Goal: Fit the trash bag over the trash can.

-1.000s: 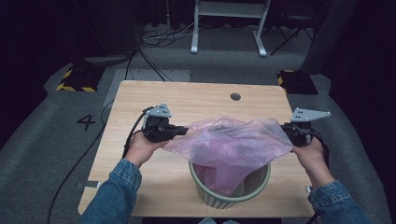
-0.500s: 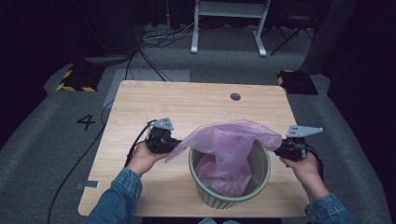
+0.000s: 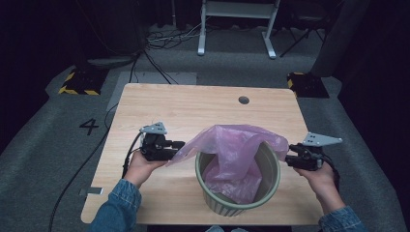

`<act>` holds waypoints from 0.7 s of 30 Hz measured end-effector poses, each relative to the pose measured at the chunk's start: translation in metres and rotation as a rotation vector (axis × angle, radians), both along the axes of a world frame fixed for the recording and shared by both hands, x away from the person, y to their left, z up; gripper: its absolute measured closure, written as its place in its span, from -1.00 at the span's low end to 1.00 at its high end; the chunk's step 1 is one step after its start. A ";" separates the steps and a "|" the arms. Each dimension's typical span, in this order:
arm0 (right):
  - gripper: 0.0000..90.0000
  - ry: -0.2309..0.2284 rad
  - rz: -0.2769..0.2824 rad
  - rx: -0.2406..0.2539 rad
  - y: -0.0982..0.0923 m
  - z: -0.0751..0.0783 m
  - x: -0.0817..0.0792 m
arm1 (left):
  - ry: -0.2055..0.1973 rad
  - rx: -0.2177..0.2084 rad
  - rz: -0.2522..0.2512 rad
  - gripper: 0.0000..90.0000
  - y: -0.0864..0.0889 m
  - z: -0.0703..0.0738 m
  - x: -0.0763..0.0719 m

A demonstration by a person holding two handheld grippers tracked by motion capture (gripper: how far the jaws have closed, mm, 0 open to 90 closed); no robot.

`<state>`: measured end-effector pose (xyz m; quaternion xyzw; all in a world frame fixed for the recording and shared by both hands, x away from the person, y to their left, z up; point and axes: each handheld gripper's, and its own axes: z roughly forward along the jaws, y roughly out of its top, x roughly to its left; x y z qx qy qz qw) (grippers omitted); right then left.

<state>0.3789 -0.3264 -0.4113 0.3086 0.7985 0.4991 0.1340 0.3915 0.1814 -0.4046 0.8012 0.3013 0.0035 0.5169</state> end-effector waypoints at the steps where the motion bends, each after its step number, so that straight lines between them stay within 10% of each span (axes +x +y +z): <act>1: 0.23 -0.016 -0.007 0.006 -0.004 0.004 0.000 | -0.019 -0.013 0.017 0.25 0.005 0.005 -0.001; 10: -0.07 -0.143 -0.110 0.026 -0.030 0.039 -0.003 | -0.100 -0.114 0.015 -0.01 0.011 0.034 -0.010; 21: -0.14 -0.121 -0.063 0.000 -0.016 0.041 0.005 | -0.131 -0.054 -0.140 0.17 -0.033 0.046 -0.013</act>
